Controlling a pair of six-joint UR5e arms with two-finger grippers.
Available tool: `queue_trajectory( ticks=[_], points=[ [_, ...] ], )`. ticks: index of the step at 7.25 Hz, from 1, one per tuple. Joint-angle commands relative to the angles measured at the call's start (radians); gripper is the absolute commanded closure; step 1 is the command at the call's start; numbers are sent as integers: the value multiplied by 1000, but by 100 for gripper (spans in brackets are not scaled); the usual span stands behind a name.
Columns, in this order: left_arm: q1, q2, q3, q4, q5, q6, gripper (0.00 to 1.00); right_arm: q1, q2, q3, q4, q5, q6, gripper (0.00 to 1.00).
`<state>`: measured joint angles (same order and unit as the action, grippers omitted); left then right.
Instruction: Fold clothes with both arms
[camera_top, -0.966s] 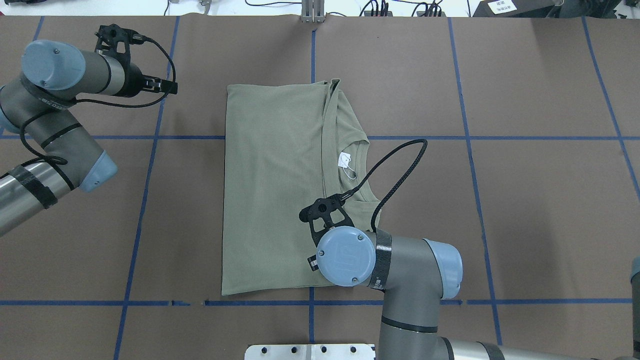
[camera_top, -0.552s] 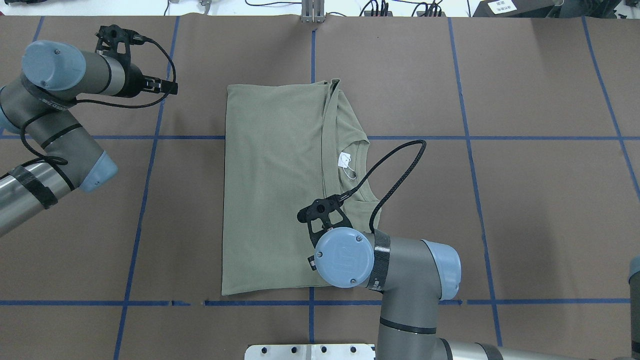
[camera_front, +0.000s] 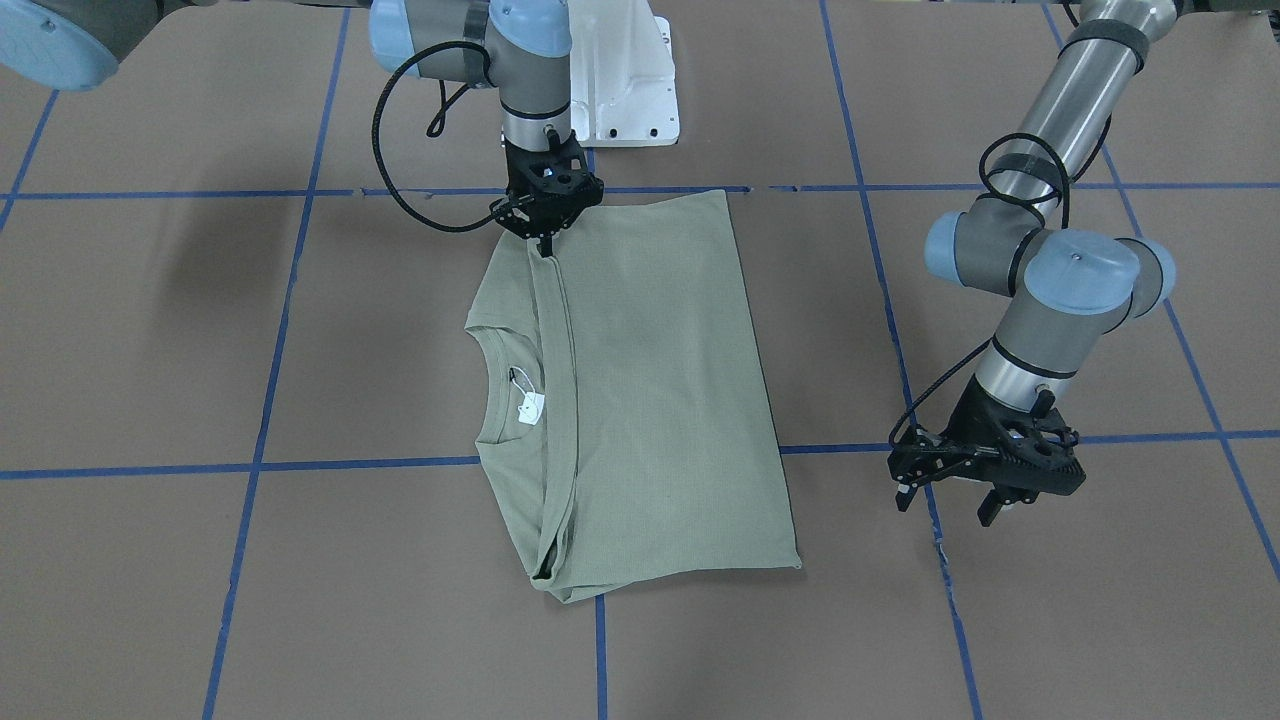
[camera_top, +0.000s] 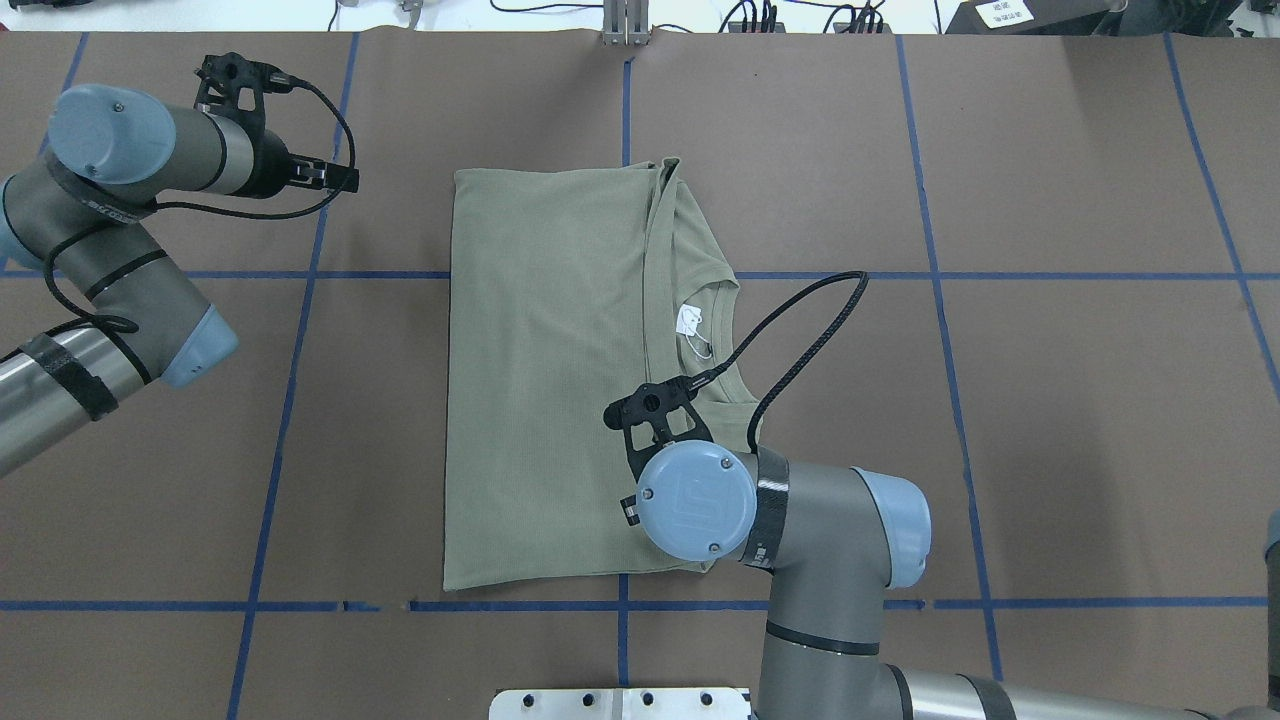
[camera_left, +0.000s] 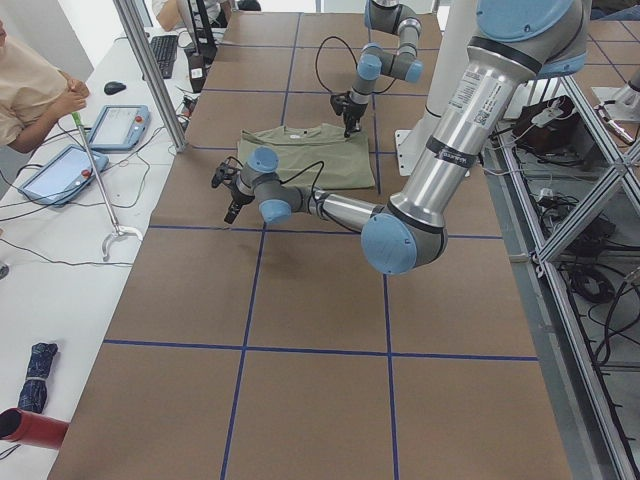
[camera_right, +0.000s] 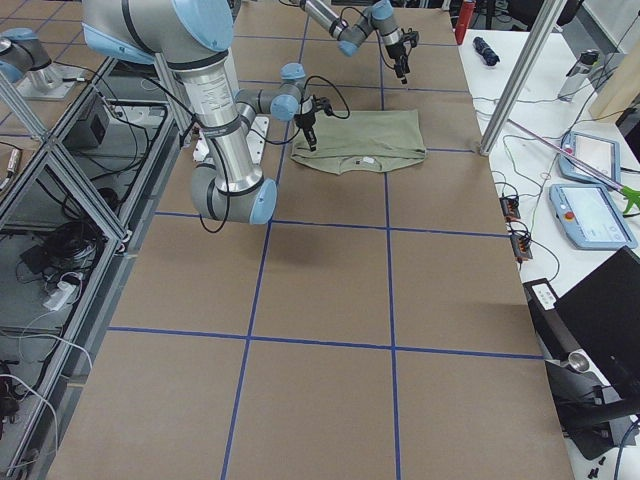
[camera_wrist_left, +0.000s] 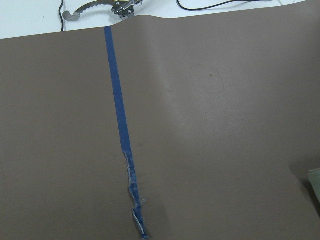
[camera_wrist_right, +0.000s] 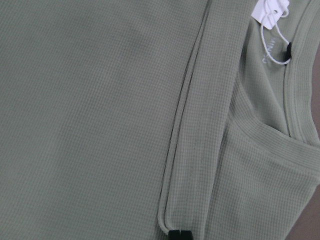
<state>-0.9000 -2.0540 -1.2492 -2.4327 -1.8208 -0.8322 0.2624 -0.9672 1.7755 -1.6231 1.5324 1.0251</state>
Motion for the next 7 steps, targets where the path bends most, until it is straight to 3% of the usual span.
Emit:
queue_trajectory(
  ticks=[1, 3, 6, 7],
  points=[
    [1, 0, 0, 0, 0, -4, 0, 21, -57, 54, -3, 0, 7, 100],
    [1, 0, -1, 0, 0, -5, 0, 17, -169, 146, -1, -2, 129, 100],
    [1, 0, 2, 0, 0, -5, 0, -70, -173, 148, 2, -67, 345, 100],
    [1, 0, 2, 0, 0, -4, 0, -92, -173, 145, 3, -72, 354, 18]
  ],
)
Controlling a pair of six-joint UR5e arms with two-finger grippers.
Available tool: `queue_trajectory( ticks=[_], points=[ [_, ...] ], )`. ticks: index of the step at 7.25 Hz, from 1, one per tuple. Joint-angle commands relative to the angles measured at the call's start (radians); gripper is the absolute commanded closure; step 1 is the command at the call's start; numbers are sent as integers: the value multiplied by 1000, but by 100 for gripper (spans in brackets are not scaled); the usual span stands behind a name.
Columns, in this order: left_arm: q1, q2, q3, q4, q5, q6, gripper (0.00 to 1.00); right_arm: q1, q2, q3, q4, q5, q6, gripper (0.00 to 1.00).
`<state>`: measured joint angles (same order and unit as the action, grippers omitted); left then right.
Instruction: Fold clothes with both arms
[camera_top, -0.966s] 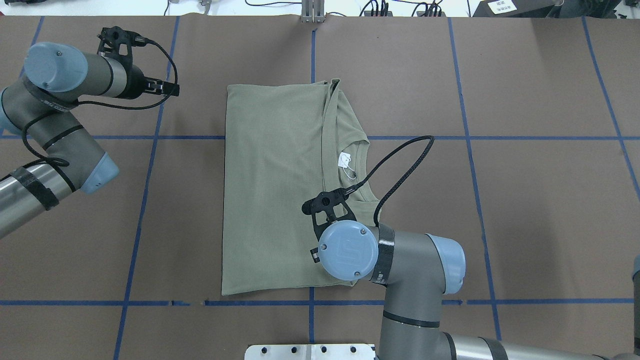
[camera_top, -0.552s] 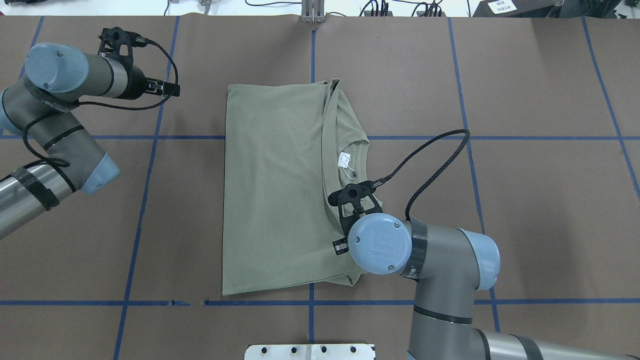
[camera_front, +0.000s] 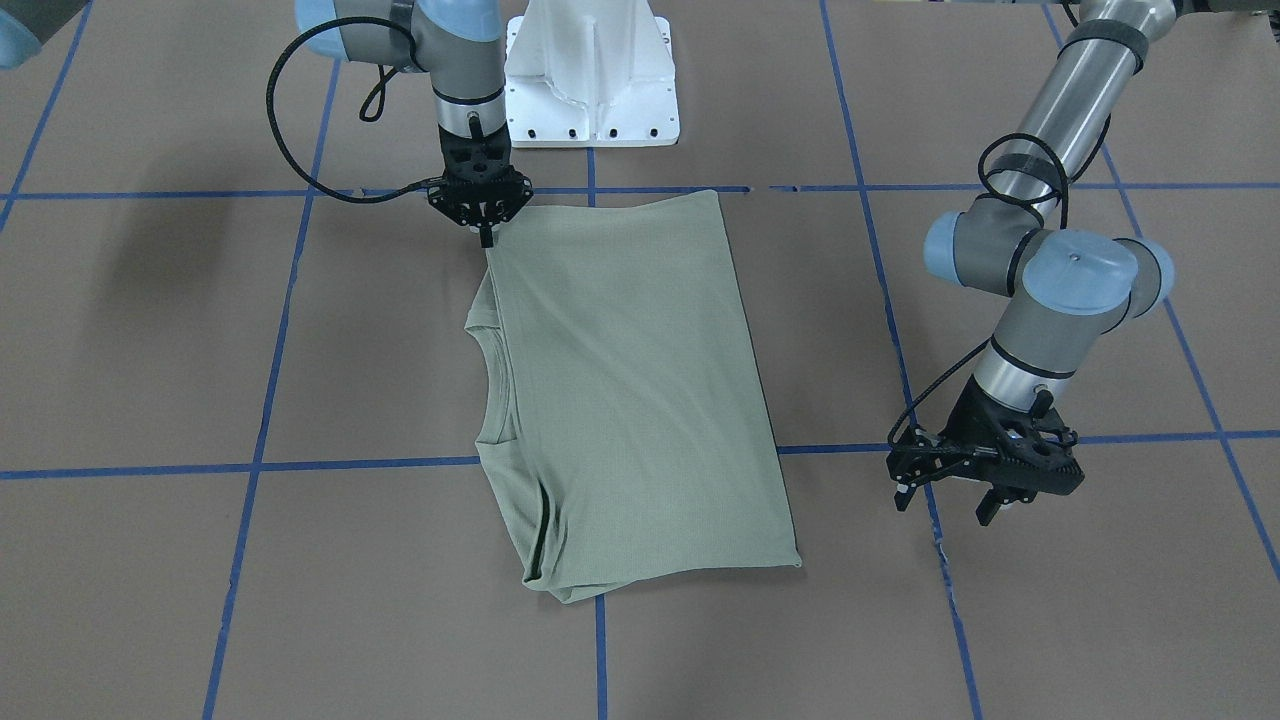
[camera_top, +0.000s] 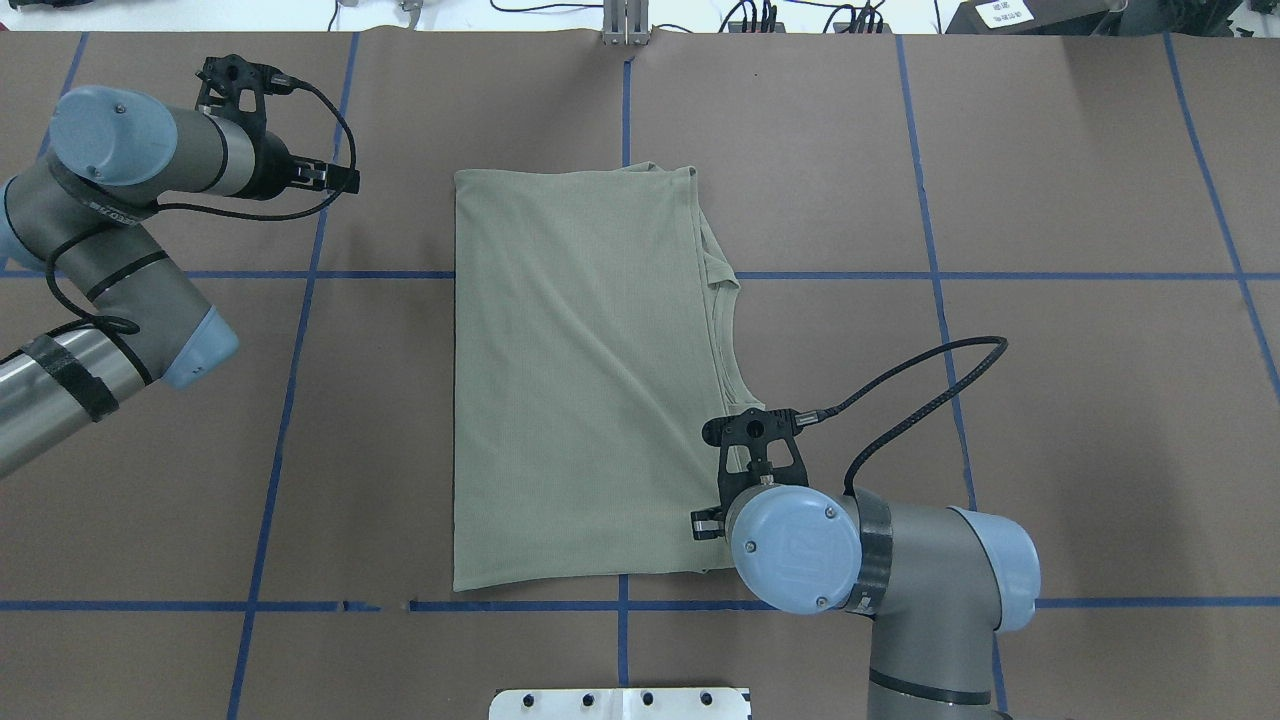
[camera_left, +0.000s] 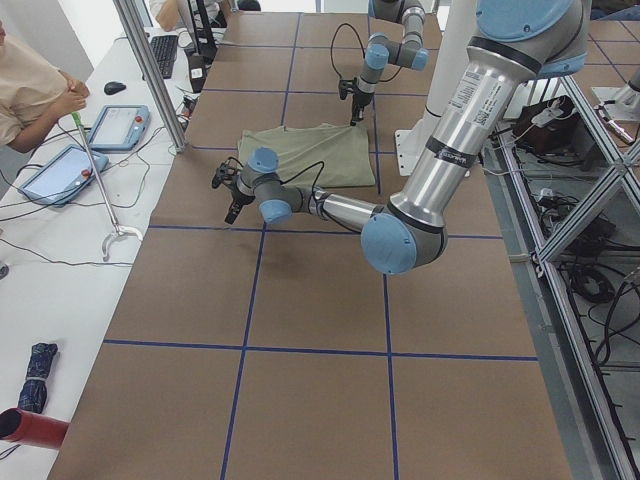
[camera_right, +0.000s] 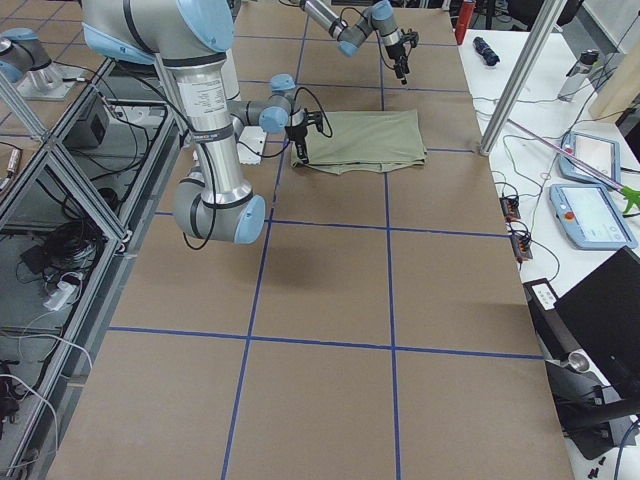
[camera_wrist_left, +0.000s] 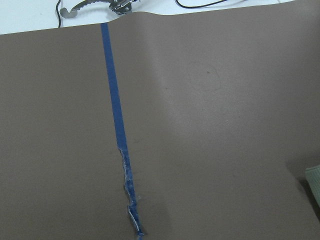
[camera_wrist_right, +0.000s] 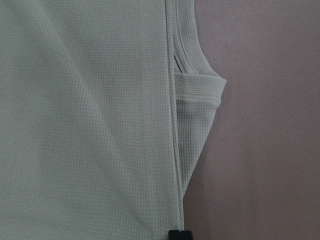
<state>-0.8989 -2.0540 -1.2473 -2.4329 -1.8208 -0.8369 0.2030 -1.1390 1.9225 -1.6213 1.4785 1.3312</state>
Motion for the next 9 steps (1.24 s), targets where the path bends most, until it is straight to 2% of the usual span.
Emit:
queue_trajectory(
  ticks=[1, 2, 4, 5, 7, 8, 9],
  points=[
    [0, 0, -3, 0, 0, 1, 0, -31, 10, -3, 4, -18, 40, 0],
    [0, 0, -17, 0, -2, -1, 0, 4, 18, 3, 9, -9, 33, 0],
    [0, 8, -65, 5, -104, -97, 0, 73, 13, 3, 191, 20, -6, 0],
    [12, 55, -161, 12, -112, -173, 0, 97, -2, 4, 277, 60, 6, 0],
    [128, 244, -442, 18, -107, -328, 0, 98, -106, 32, 491, 54, 119, 0],
    [209, 334, -575, 20, -100, -428, 0, 98, -173, 53, 555, 46, 169, 0],
    [316, 404, -683, 21, -28, -536, 0, 98, -198, 70, 564, 11, 249, 0]
  ],
)
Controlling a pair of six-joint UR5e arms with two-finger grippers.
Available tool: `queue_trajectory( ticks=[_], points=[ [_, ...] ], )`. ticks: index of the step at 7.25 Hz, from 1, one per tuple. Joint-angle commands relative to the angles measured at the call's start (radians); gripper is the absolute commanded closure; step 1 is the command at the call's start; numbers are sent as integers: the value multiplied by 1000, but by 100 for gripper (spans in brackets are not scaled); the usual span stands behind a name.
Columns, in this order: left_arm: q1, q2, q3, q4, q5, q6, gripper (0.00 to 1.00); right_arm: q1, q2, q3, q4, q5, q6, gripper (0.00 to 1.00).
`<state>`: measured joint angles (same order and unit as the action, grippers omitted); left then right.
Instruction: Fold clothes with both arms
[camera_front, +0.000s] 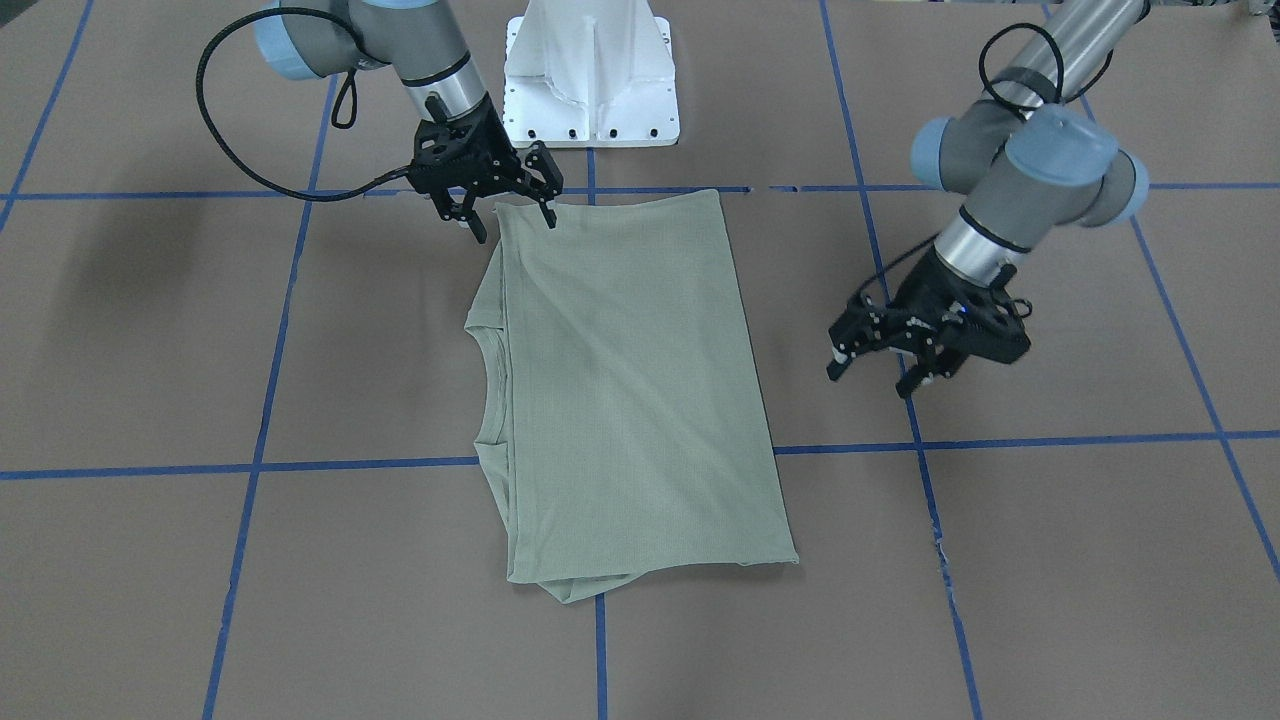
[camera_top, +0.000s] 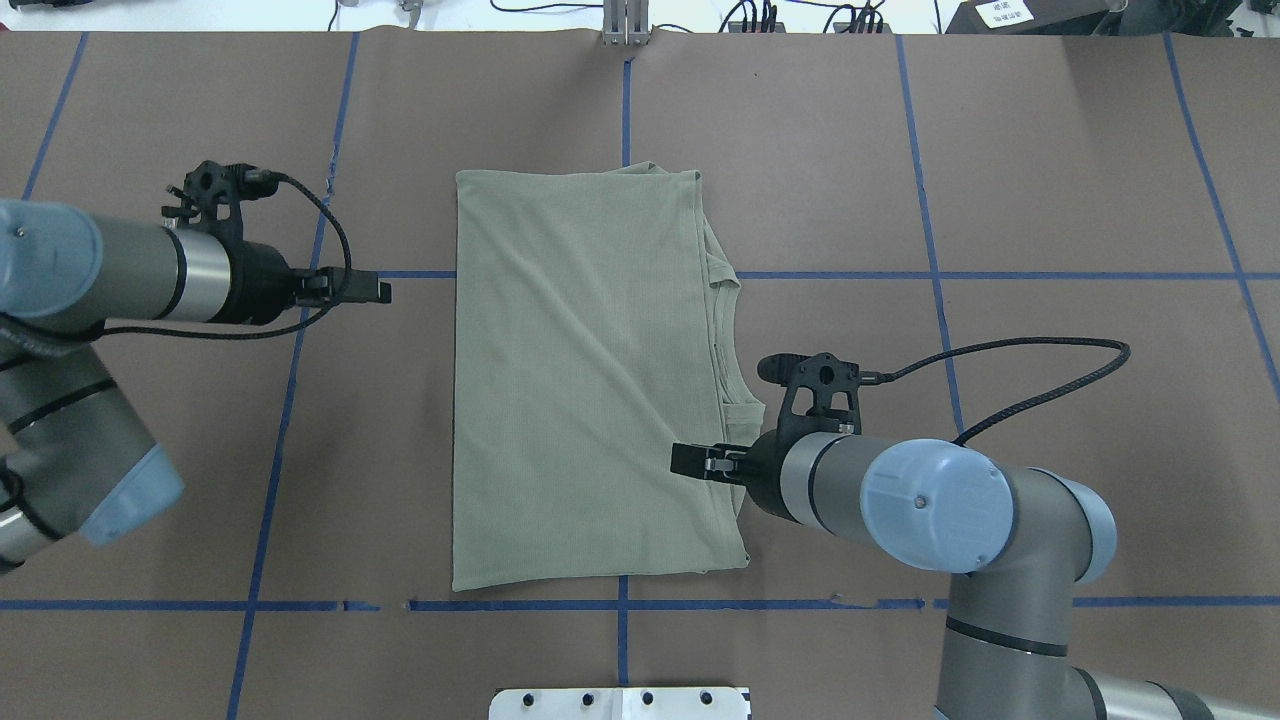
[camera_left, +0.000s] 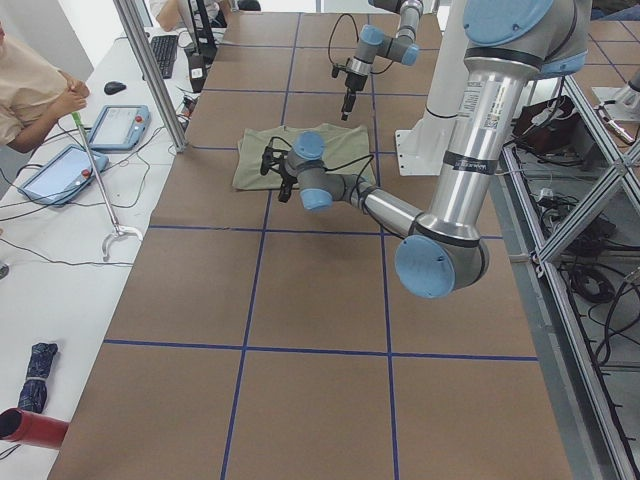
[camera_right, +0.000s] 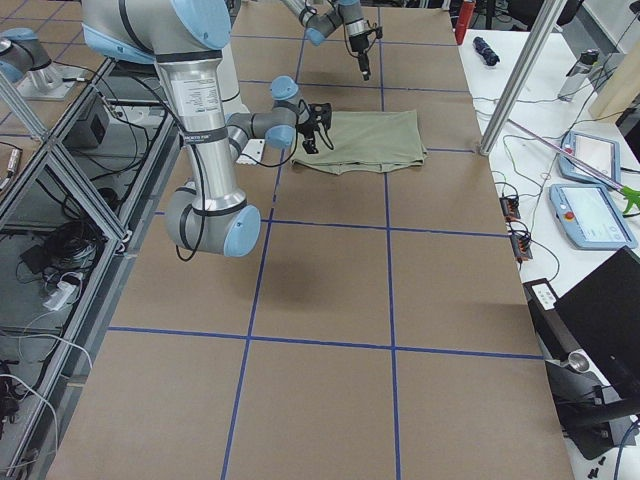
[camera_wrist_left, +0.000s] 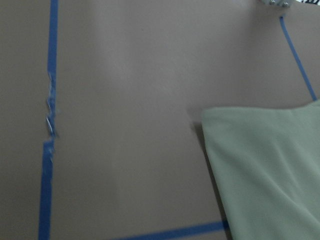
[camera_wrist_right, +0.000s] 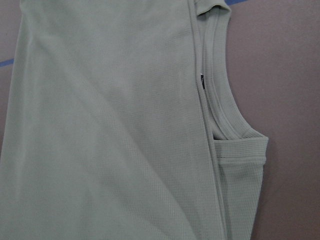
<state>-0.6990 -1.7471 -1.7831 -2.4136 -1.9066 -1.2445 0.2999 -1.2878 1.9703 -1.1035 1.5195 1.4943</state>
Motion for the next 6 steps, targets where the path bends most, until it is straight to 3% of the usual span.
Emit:
queue_trajectory(
  ticks=[1, 2, 3, 4, 6],
  points=[
    [225, 128, -195, 19, 152, -233, 0, -2, -48, 19, 45, -73, 130, 0],
    [334, 129, -196, 62, 267, -359, 0, -4, -45, 19, 45, -76, 150, 0],
    [402, 124, -193, 89, 325, -480, 8, -4, -44, 16, 45, -76, 152, 0],
    [458, 123, -179, 96, 360, -597, 18, -4, -41, 16, 45, -78, 152, 0],
    [493, 80, -157, 96, 412, -673, 18, -4, -39, 15, 45, -79, 152, 0]
  ],
)
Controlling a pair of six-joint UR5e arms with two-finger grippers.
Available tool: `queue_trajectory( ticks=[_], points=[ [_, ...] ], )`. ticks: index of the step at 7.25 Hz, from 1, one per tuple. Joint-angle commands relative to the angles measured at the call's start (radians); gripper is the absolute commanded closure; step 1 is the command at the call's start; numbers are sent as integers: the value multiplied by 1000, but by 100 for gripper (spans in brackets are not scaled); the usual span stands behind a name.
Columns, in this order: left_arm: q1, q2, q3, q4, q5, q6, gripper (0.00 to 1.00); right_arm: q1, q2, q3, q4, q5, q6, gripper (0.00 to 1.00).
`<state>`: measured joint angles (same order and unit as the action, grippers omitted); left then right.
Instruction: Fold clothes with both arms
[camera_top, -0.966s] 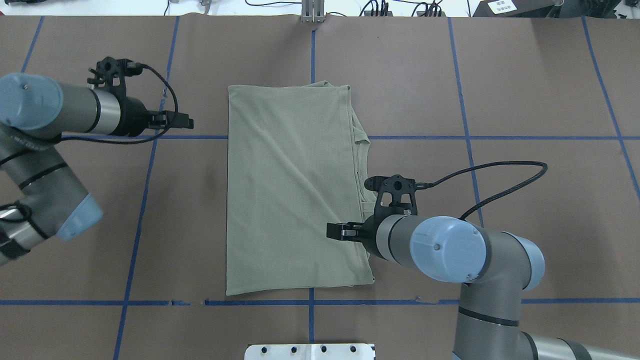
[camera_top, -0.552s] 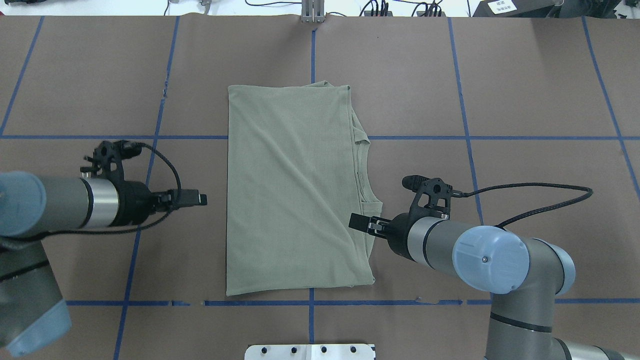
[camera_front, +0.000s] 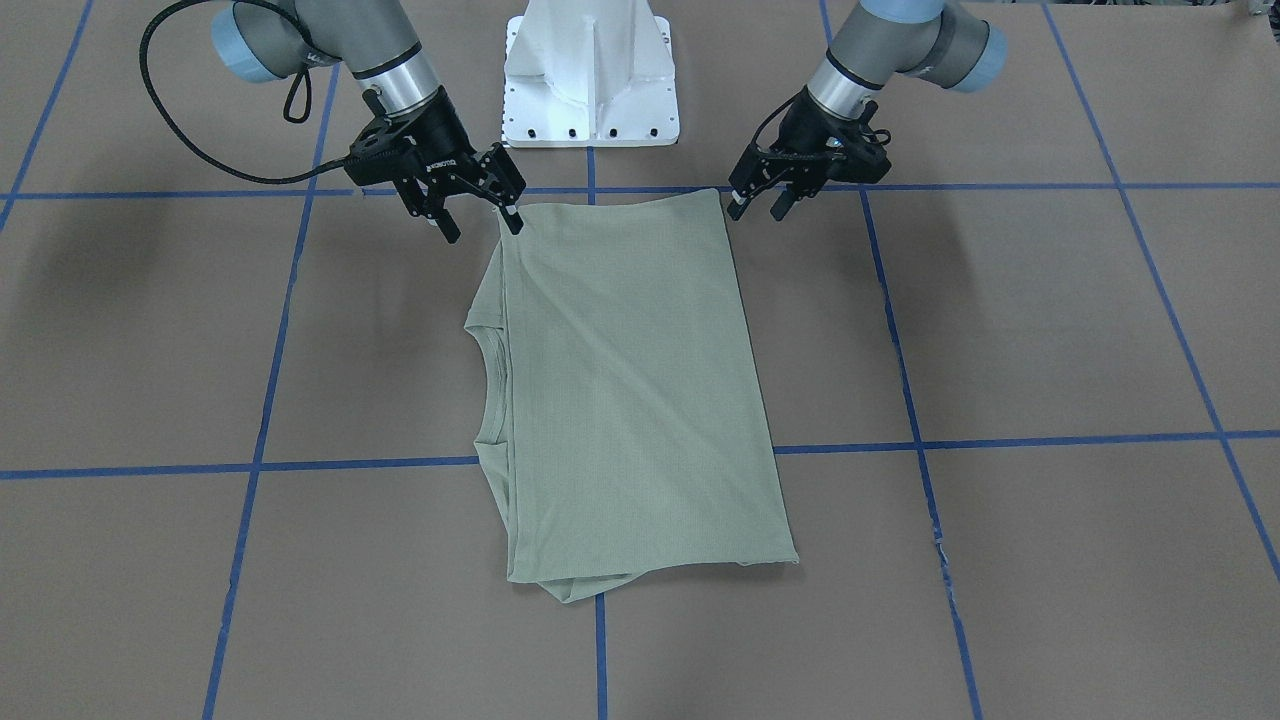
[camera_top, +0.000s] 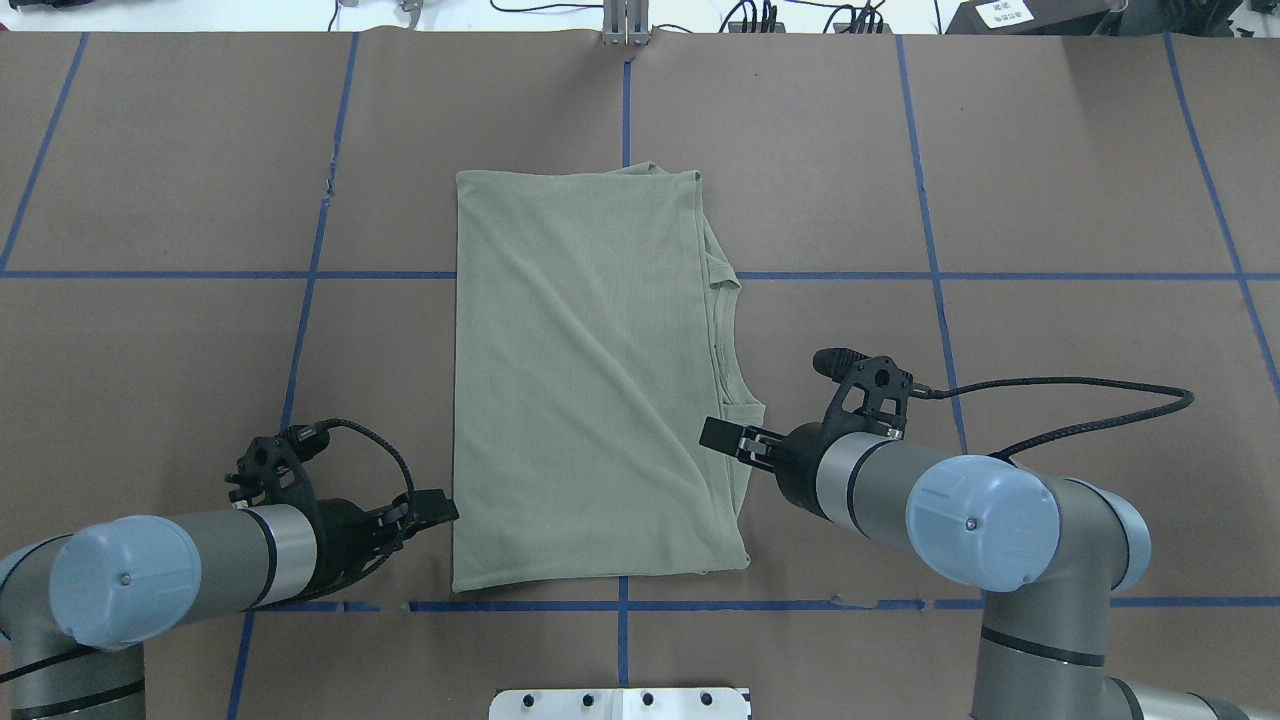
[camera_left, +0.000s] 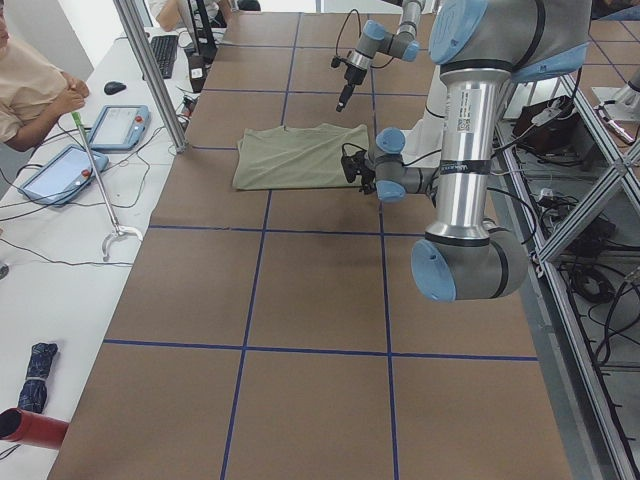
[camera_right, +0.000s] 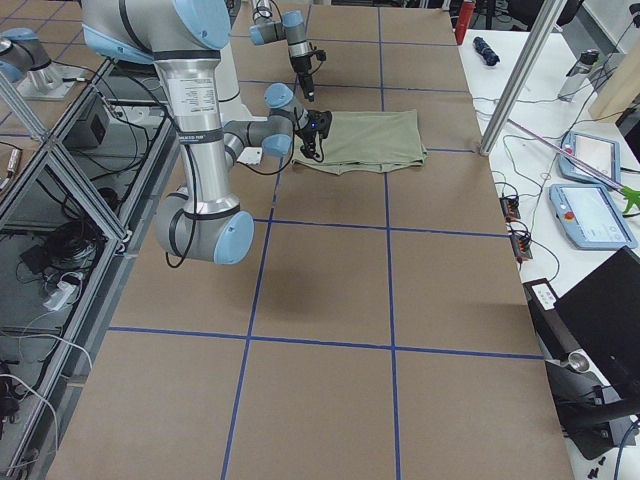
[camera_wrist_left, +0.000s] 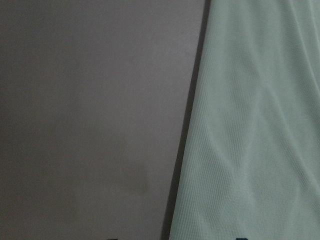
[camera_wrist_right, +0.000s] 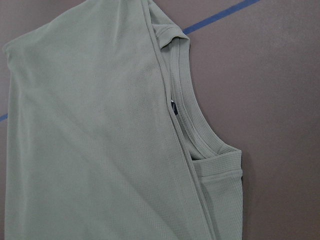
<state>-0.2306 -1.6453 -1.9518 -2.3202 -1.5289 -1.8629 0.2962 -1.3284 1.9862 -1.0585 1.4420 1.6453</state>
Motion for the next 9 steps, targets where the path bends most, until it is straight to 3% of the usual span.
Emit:
queue_trajectory(
  ticks=[1, 9],
  points=[
    [66, -31, 24, 4, 67, -76, 18, 0, 2, -3, 0, -6, 1, 0],
    [99, -71, 56, 4, 84, -79, 19, -3, 5, -7, 0, -12, 5, 0]
  ],
)
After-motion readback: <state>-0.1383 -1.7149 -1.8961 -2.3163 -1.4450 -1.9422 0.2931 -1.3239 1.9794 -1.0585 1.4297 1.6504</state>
